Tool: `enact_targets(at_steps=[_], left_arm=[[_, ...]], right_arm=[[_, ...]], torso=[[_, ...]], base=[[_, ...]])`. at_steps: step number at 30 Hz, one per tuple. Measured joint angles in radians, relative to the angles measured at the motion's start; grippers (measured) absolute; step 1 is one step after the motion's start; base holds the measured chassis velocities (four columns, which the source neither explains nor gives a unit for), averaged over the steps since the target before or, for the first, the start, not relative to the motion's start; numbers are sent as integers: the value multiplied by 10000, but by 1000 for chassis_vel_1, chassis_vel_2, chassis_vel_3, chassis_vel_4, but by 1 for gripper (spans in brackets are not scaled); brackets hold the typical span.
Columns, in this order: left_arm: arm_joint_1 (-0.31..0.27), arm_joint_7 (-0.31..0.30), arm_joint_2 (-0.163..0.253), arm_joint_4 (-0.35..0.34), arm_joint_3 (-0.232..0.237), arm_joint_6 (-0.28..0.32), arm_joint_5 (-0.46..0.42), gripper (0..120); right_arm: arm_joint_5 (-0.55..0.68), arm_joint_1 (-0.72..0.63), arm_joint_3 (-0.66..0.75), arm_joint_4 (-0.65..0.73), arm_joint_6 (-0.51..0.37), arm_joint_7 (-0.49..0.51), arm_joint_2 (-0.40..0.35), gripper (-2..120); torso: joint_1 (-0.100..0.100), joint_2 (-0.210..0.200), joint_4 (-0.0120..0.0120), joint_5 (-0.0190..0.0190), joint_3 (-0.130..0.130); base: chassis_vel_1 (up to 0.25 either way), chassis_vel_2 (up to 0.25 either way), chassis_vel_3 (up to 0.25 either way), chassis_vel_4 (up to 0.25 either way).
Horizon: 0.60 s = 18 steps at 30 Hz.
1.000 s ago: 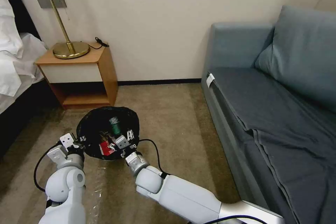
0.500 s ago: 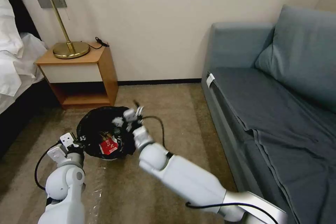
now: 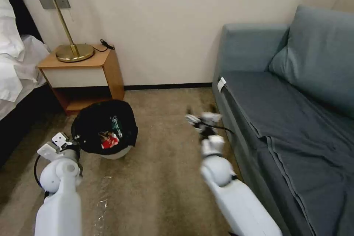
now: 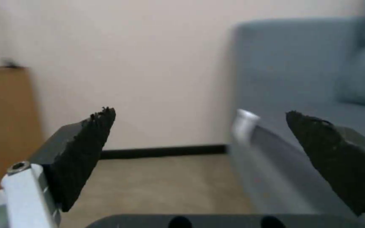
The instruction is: Pick up the trash bin, then pick up the garbage on the floor and place it into the trash bin.
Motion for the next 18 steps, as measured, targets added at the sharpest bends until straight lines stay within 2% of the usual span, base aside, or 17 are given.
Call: enact_targets(at_steps=[3,4,6,7,9,13,14,15,18], left_arm=[[-687,-988,-72,629,59,-178,-415,3],[-687,-988,-72,629,59,-178,-415,3],[-1139,-1731,-46,1075,-1,-406,-719,3],[-1139,-1731,-46,1075,-1,-406,-719,3],[-1440,-2277,163,1594,-240,-807,-877,3],[-1489,-2350,221,1717,-300,-931,-892,3],[-1747,-2587,419,2184,-470,-1254,-962,3],[-1747,-2587,419,2184,-470,-1254,-962,3],[-2317,-2675,584,3117,-492,-1591,-1083,3]], right_arm=[[-41,-1409,1595,-37,734,-364,262,100],[-41,-1409,1595,-37,734,-364,262,100],[31,-1982,2496,-341,1195,-456,449,100],[31,-1982,2496,-341,1195,-456,449,100],[166,-2329,3251,-654,1744,-628,526,100],[212,-2390,3373,-680,1851,-665,526,100],[436,-2688,3751,-707,2174,-733,526,100],[436,-2688,3751,-707,2174,-733,526,100],[630,-3128,4262,-755,2676,-769,571,100]], torso=[[0,0,-2,-1,-1],[0,0,-2,-1,-1],[0,0,-7,-3,-1],[0,0,-7,-3,-1],[0,0,1,-4,-1],[0,0,5,-6,-2],[0,0,16,-6,-1],[0,0,16,-6,-1],[-1,1,19,-6,-3]], base=[[0,0,0,0],[0,0,0,0],[0,0,0,0],[0,0,0,0],[0,0,0,0],[0,0,0,0],[0,0,0,0],[0,0,0,0],[0,0,0,0]])
